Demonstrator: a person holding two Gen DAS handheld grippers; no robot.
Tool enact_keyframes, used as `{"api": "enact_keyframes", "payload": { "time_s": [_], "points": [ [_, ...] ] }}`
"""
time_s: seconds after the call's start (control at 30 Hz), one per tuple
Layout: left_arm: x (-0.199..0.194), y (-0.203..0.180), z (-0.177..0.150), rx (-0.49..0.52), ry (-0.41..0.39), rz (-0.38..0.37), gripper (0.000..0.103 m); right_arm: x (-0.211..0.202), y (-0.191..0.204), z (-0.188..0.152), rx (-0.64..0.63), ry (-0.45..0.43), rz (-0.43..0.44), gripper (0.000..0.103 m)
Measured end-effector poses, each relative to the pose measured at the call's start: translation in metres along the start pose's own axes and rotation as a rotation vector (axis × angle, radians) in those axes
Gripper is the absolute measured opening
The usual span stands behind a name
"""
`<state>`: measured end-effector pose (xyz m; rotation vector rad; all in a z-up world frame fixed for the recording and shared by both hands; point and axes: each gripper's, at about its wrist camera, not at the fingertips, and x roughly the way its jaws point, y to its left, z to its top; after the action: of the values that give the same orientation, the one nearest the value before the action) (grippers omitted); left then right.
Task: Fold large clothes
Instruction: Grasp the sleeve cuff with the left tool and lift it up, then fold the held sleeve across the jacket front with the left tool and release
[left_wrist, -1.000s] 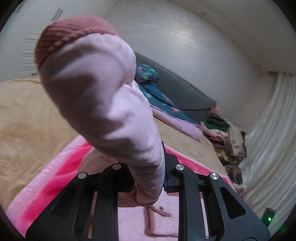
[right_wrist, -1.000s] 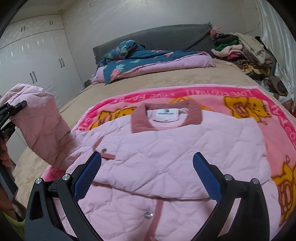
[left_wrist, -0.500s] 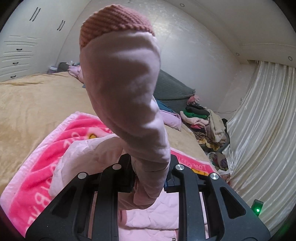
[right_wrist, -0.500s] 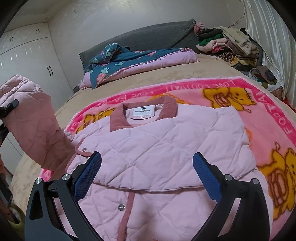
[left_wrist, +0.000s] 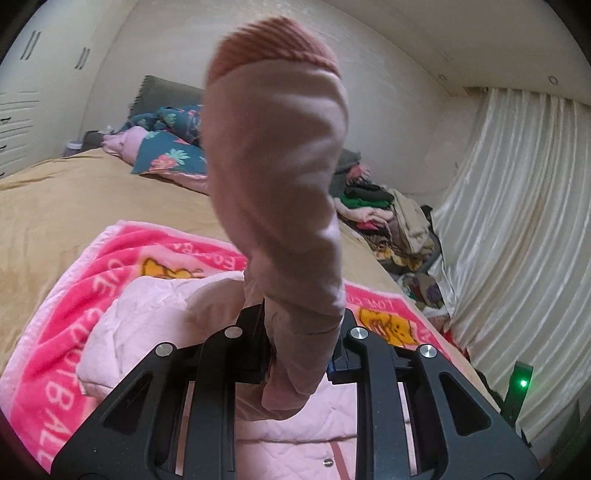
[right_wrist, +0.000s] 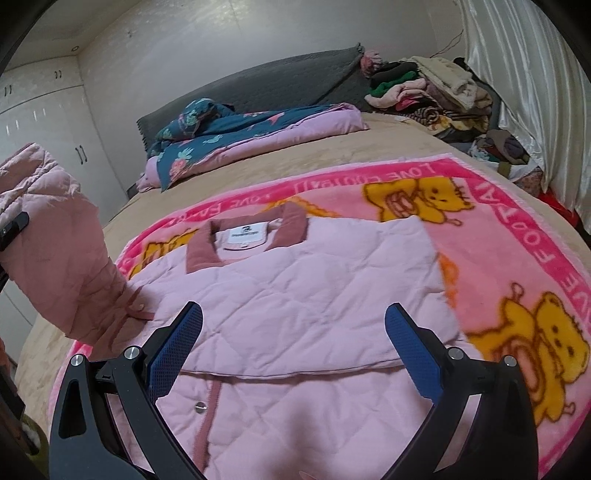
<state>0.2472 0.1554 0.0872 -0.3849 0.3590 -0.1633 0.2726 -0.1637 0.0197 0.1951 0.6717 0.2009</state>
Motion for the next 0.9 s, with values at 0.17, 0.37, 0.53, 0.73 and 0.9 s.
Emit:
{"api": "enact_keyframes", "payload": {
  "time_s": [0.17,0.37,0.53,0.73,0.9],
  "points": [
    [0.014,-0.019,-0.010,0.067,0.034,-0.023,0.014,-0.004,-0.017,-0.002,0.023,-0.004,-0.027,0.099],
    [0.030,-0.033,-0.027,0.111,0.085,-0.034,0.014,-0.010,-0.028,-0.004,0.034,-0.011,-0.047,0.099],
    [0.043,-0.049,-0.044,0.168,0.140,-0.041,0.014,-0.013,-0.035,-0.006,0.047,-0.016,-0.064,0.099],
    [0.060,-0.067,-0.066,0.236,0.208,-0.046,0.014,-0.014,-0.045,-0.009,0.063,-0.013,-0.084,0.099],
    [0.074,-0.078,-0.087,0.301,0.258,-0.024,0.014,-0.013,-0.049,-0.010,0.072,-0.008,-0.089,0.099]
  ]
}}
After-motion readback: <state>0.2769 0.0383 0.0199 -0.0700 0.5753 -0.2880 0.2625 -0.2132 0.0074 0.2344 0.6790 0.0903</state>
